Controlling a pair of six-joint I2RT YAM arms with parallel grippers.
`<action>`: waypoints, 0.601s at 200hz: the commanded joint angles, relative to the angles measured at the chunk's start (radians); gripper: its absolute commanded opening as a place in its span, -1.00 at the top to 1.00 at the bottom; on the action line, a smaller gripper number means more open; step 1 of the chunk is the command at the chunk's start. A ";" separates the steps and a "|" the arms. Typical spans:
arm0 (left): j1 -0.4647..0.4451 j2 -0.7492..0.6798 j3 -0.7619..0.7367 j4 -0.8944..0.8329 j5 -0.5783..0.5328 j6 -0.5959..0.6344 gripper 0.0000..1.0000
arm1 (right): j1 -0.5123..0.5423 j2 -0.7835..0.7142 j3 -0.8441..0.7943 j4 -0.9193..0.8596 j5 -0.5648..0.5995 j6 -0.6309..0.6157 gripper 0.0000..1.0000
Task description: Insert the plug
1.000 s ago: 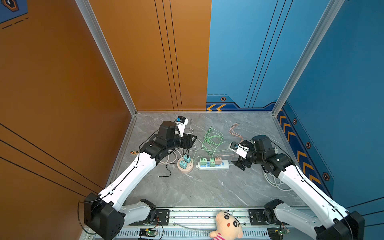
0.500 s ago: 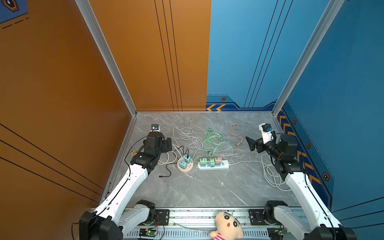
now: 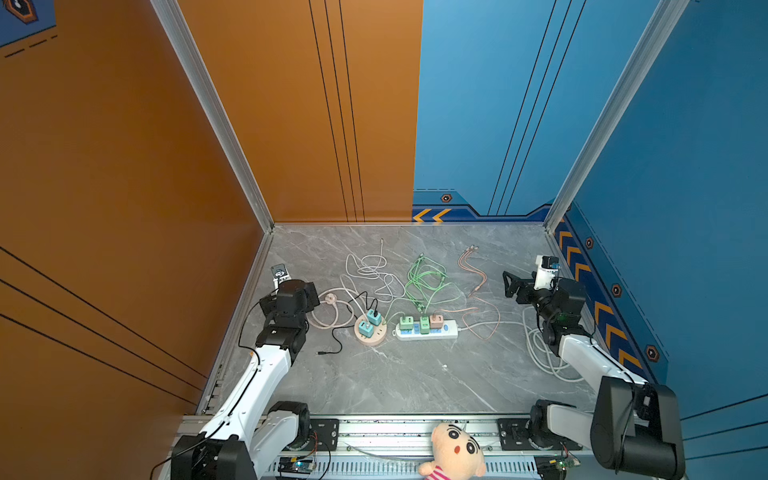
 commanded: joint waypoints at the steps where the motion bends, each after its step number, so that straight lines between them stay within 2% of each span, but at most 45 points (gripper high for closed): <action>1: 0.014 0.035 -0.017 0.032 -0.065 0.005 -0.96 | -0.026 0.031 -0.025 0.113 0.023 0.057 -1.00; 26: 0.019 0.058 -0.063 0.121 -0.076 0.030 -0.96 | -0.043 0.066 -0.050 0.178 0.036 0.059 -1.00; 60: 0.039 0.094 -0.194 0.395 0.056 0.043 -0.96 | -0.078 0.133 -0.070 0.301 -0.005 0.153 -0.99; 88: 0.045 0.180 -0.190 0.442 0.118 0.049 -0.96 | -0.088 0.155 -0.080 0.345 -0.048 0.173 -1.00; 120: 0.045 0.284 -0.166 0.496 0.151 0.054 -0.96 | -0.070 0.153 -0.124 0.364 -0.022 0.133 -1.00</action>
